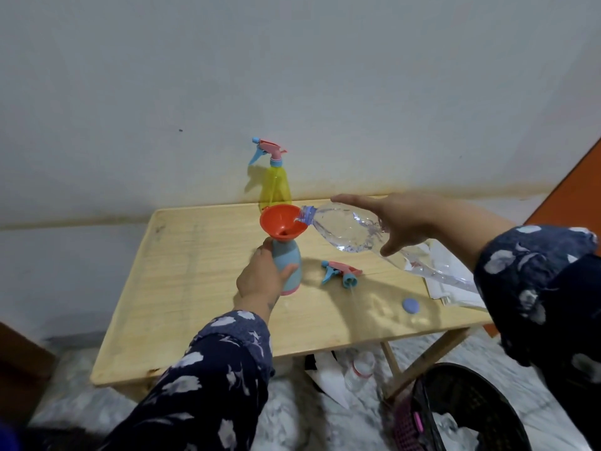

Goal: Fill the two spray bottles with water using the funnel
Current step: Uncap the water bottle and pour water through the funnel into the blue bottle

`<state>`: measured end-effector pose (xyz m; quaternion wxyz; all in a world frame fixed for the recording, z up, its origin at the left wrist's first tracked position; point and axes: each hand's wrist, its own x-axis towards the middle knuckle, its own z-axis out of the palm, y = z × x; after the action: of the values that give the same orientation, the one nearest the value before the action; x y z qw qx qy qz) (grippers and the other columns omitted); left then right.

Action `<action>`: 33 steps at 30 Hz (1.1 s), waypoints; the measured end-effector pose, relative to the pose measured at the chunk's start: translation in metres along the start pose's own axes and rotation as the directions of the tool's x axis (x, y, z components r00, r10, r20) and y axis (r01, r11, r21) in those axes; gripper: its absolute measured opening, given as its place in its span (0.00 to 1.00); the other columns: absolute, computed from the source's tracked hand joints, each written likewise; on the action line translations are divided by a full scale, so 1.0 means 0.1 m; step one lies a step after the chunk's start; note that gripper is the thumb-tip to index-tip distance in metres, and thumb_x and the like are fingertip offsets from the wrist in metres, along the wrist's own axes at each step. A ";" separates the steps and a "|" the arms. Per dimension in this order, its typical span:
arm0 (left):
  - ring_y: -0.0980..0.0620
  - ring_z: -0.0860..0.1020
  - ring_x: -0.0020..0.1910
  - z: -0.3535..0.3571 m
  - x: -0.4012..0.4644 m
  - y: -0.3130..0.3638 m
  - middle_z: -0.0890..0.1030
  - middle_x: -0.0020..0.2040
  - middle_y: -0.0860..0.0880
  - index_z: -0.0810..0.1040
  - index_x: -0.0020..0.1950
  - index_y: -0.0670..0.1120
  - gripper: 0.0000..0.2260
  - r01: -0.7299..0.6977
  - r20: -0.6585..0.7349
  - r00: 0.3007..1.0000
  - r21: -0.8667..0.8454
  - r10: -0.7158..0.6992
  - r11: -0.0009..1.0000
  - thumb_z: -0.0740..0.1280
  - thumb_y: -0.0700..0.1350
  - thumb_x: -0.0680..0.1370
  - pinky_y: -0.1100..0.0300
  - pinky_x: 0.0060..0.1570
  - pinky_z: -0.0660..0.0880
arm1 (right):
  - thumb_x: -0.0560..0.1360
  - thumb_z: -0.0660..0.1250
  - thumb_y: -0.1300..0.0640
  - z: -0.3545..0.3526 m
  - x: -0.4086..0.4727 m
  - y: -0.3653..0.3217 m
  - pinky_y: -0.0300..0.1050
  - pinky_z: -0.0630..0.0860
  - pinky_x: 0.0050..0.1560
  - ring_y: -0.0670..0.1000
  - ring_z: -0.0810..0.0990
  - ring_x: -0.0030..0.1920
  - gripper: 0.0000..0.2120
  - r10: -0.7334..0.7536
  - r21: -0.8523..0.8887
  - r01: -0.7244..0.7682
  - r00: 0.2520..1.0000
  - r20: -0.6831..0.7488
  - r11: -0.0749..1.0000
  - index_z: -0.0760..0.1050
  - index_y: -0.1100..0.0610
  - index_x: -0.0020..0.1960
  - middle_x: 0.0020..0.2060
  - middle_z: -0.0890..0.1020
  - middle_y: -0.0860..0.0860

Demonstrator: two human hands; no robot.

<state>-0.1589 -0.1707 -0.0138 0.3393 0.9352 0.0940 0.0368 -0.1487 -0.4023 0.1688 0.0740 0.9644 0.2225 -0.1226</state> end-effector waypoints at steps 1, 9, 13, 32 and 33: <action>0.45 0.78 0.55 0.00 0.00 0.00 0.77 0.58 0.51 0.66 0.66 0.53 0.25 0.003 0.002 1.000 0.013 -0.003 1.000 0.69 0.58 0.73 0.49 0.47 0.76 | 0.66 0.77 0.55 0.00 0.00 0.01 0.50 0.77 0.46 0.55 0.79 0.45 0.58 -0.002 0.003 0.002 1.000 -0.003 1.000 0.34 0.27 0.69 0.46 0.81 0.54; 0.44 0.78 0.54 -0.01 0.00 0.02 0.77 0.58 0.50 0.67 0.66 0.52 0.26 0.028 0.009 1.000 0.054 -0.029 0.998 0.71 0.57 0.73 0.49 0.47 0.76 | 0.66 0.77 0.54 0.02 -0.01 0.04 0.53 0.79 0.49 0.55 0.80 0.45 0.58 -0.014 0.015 0.014 1.000 -0.024 1.000 0.33 0.25 0.67 0.43 0.82 0.54; 0.45 0.78 0.54 -0.01 -0.02 0.02 0.77 0.58 0.50 0.66 0.66 0.52 0.27 0.029 0.009 1.000 0.051 -0.029 0.998 0.72 0.56 0.72 0.51 0.46 0.75 | 0.66 0.77 0.56 0.01 0.00 0.04 0.53 0.79 0.47 0.55 0.81 0.44 0.59 -0.035 0.019 0.035 0.999 -0.021 0.999 0.33 0.26 0.68 0.43 0.82 0.55; 0.44 0.78 0.55 -0.02 -0.06 0.05 0.77 0.58 0.50 0.65 0.67 0.52 0.27 0.047 0.008 0.999 0.080 -0.047 0.996 0.72 0.55 0.72 0.49 0.48 0.76 | 0.66 0.77 0.57 -0.03 0.01 0.05 0.48 0.77 0.43 0.53 0.79 0.42 0.58 -0.042 0.001 0.042 0.999 0.006 0.999 0.35 0.28 0.70 0.39 0.79 0.51; 0.44 0.78 0.55 -0.02 -0.06 0.05 0.77 0.58 0.50 0.65 0.67 0.52 0.27 0.047 0.008 0.999 0.080 -0.048 0.996 0.72 0.55 0.72 0.50 0.47 0.76 | 0.66 0.77 0.57 -0.03 0.00 0.05 0.47 0.76 0.42 0.53 0.79 0.41 0.58 -0.044 -0.002 0.044 0.999 0.009 0.999 0.35 0.29 0.71 0.38 0.78 0.49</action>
<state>-0.1638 -0.1743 -0.0089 0.3028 0.9458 0.1160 0.0202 -0.1458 -0.4066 0.1723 0.0733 0.9586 0.2435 -0.1280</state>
